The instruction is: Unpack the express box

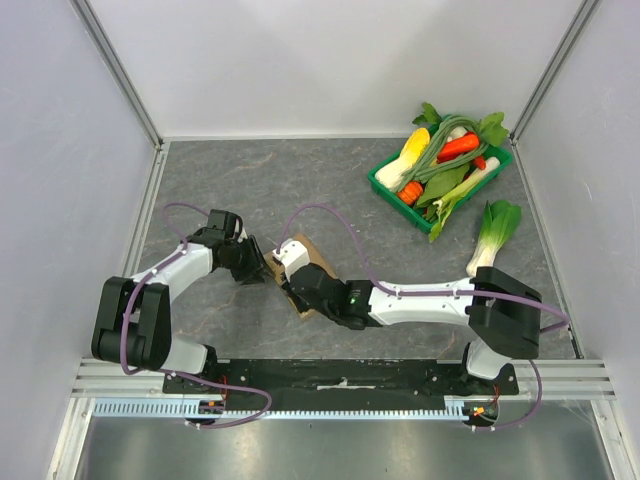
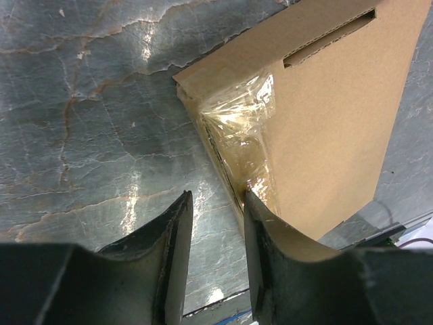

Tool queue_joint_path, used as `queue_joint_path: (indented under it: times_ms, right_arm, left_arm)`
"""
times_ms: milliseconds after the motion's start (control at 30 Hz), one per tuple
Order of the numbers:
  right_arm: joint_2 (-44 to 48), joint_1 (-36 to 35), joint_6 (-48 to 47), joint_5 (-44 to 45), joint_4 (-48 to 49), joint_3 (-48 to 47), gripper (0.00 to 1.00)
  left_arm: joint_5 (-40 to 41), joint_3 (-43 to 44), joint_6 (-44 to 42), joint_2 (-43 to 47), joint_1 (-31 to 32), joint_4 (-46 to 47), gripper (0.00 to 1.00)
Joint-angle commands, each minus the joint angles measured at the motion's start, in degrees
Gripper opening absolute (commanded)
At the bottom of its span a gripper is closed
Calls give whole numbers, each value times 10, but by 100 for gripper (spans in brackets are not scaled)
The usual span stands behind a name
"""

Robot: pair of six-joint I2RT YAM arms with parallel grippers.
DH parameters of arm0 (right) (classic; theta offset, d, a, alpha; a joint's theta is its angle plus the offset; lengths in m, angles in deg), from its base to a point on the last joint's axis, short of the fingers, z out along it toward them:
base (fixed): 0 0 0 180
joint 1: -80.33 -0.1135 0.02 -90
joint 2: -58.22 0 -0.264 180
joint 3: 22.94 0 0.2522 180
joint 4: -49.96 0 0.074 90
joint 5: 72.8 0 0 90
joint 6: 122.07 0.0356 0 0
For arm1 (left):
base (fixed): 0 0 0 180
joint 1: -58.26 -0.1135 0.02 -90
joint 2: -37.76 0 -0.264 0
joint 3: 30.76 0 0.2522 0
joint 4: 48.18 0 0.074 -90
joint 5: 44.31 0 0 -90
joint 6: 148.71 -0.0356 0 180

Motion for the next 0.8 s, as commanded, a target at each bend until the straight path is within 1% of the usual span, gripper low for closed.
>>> queue_joint_path:
  times_ms: [0,267,567,767]
  right_arm:
    - [10,-16,6,6,-58,-8,0]
    - [22,-28,24,9,-144,-12,0]
    - [43,-39,20,4,-179,-4,0]
    - [55,-42,17,-1,-196,7,0]
  left_arm:
    - [71,-3,9,-22,3,-34,40]
    - [93,4,35,-27,3,-33,29]
    - [98,15,30,-51,3,-24,23]
    - [109,21,25,-69,2,-22,22]
